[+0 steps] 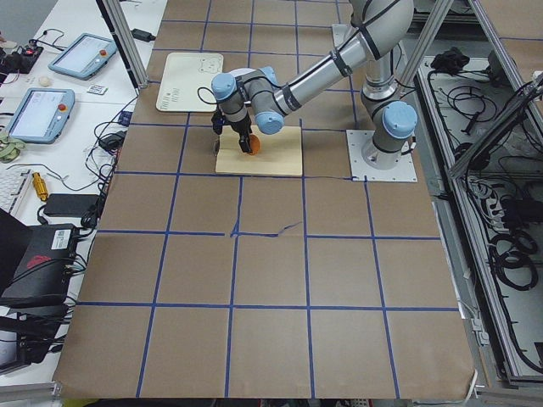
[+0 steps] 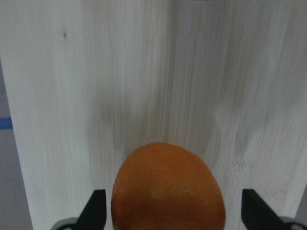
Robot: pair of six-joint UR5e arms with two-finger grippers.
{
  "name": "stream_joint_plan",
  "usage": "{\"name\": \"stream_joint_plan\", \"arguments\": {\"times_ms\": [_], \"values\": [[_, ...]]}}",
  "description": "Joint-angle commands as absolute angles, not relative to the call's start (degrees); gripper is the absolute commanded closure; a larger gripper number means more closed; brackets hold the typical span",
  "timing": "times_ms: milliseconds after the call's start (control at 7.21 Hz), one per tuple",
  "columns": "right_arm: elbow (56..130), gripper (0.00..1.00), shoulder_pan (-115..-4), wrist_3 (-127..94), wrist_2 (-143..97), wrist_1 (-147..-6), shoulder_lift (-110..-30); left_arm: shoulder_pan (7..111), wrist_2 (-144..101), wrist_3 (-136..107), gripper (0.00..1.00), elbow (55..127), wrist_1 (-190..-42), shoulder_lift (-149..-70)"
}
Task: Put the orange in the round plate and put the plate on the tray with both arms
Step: 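Close the left gripper around the orange and lift it, then carry the orange with the left gripper over the white plate and lower it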
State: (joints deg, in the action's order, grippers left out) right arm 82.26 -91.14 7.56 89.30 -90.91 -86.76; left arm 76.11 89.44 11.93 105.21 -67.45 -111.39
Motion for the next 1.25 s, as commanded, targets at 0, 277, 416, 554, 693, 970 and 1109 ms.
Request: {"name": "stream_joint_plan", "arguments": {"times_ms": [0,277,416,554,693,970,1109], "values": [[82.27,0.00,-91.14,7.56,89.30,-90.97,-86.75,76.11,89.47,11.87,0.76,105.03,-67.50,-112.15],[82.27,0.00,-91.14,7.56,89.21,-90.88,-86.84,76.11,89.65,11.78,1.00,103.37,-67.76,-111.97],[82.27,0.00,-91.14,7.56,89.21,-90.79,-86.75,76.37,89.47,10.82,1.00,101.88,-68.72,-111.36],[82.27,0.00,-91.14,7.56,89.21,-90.79,-86.75,77.60,89.47,8.72,1.00,98.91,-71.60,-110.75],[82.27,0.00,-91.14,7.56,89.21,-90.79,-86.66,79.43,86.95,1.65,1.00,94.35,-73.46,-111.70],[82.27,0.00,-91.14,7.56,89.21,-90.79,-86.66,86.53,81.83,-10.49,1.00,88.17,-72.69,-113.37],[82.27,0.00,-91.14,7.56,89.21,-90.79,-86.66,91.27,81.91,-17.51,1.00,87.81,-72.08,-114.34]]}}
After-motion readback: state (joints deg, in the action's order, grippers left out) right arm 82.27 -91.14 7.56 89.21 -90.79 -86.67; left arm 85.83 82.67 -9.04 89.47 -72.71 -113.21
